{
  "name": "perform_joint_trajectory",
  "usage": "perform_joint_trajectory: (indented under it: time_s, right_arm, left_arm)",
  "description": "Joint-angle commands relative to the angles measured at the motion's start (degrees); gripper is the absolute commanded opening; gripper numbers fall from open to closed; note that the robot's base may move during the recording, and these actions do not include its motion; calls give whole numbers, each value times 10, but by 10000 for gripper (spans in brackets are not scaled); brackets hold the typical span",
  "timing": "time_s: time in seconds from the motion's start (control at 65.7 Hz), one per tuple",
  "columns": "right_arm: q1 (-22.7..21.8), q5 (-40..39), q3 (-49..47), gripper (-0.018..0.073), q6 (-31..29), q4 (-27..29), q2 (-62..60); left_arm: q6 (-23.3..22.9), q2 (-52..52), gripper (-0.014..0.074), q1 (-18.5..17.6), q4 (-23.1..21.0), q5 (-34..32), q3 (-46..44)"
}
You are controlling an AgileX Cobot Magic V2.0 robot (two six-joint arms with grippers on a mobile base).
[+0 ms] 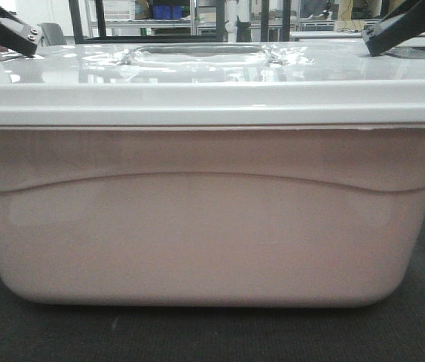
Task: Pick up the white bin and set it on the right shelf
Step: 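Close both grippers on the grey lid clips at the bin's ends, then lift the pink bin off the table with both grippers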
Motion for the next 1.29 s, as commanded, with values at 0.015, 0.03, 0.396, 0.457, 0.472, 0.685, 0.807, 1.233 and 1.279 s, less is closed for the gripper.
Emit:
perform_joint_trajectory:
  time_s: [0.015, 0.03, 0.396, 0.457, 0.472, 0.685, 0.807, 1.233, 1.279]
  right_arm:
    - [25, 105, -11, 382, -24, 46, -27]
    - [28, 105, -11, 382, -24, 46, -29]
    - [46, 105, -84, 382, -24, 48, -96]
    - [46, 105, -96, 382, -24, 49, -108]
    - [46, 105, -98, 382, -24, 49, -112]
    - [46, 105, -108, 382, -24, 50, -163]
    - [46, 104, -108, 382, -24, 54, -193]
    - [46, 93, -108, 382, -24, 67, -278]
    - [46, 93, -108, 382, -24, 68, -281]
  left_arm:
    - [6, -26, 250, -17, -37, 94, -13]
    - [6, -28, 250, -19, -36, 94, -13]
    - [5, -115, 250, -43, -17, 94, -33]
    - [-2, -134, 250, -43, -18, 94, -43]
    - [-2, -136, 250, -43, -18, 94, -45]
    - [-5, -198, 249, -43, -30, 94, -83]
    - [-5, -231, 249, -43, -43, 93, -102]
    - [-5, -301, 249, -43, -63, 84, -116]
    - [-5, -304, 249, -43, -63, 84, -116]
